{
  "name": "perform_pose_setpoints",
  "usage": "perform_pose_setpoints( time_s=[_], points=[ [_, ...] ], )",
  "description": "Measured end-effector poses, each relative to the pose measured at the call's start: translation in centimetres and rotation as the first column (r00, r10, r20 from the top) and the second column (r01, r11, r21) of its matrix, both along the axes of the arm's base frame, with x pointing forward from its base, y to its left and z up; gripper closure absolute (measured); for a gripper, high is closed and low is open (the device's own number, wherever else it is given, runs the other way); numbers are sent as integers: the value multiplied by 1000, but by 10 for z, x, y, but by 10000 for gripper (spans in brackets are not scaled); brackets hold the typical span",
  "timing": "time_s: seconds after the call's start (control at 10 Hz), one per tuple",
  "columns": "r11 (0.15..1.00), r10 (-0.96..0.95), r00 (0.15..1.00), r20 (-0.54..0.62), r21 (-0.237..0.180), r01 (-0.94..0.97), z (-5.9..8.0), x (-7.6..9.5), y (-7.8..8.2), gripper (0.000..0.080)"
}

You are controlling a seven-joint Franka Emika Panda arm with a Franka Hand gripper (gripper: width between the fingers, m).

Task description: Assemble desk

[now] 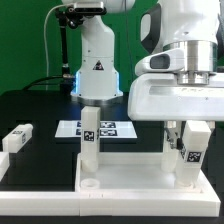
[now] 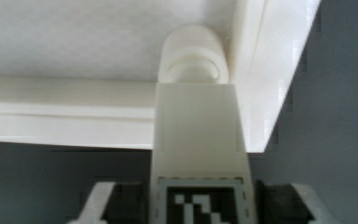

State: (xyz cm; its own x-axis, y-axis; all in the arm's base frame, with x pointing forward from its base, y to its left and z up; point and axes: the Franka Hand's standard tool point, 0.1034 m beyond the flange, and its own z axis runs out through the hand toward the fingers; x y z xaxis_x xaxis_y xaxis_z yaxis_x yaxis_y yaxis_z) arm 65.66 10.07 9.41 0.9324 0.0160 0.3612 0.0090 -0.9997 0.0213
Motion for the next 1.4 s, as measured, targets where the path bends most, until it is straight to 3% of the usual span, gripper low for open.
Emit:
perform_pose_setpoints(
  time_s=[0.3, 0.4, 0.5, 0.6, 0.7, 1.4],
  points=[
    [1000, 0, 1000, 0, 0, 0, 0, 0, 0, 512],
    [1000, 0, 1000, 0, 0, 0, 0, 0, 0, 333],
    [1000, 0, 1000, 0, 0, 0, 0, 0, 0, 215],
    [1000, 0, 1000, 0, 0, 0, 0, 0, 0, 215],
    [1000, 0, 1000, 0, 0, 0, 0, 0, 0, 162],
    [1000, 0, 1000, 0, 0, 0, 0, 0, 0, 150]
  ],
)
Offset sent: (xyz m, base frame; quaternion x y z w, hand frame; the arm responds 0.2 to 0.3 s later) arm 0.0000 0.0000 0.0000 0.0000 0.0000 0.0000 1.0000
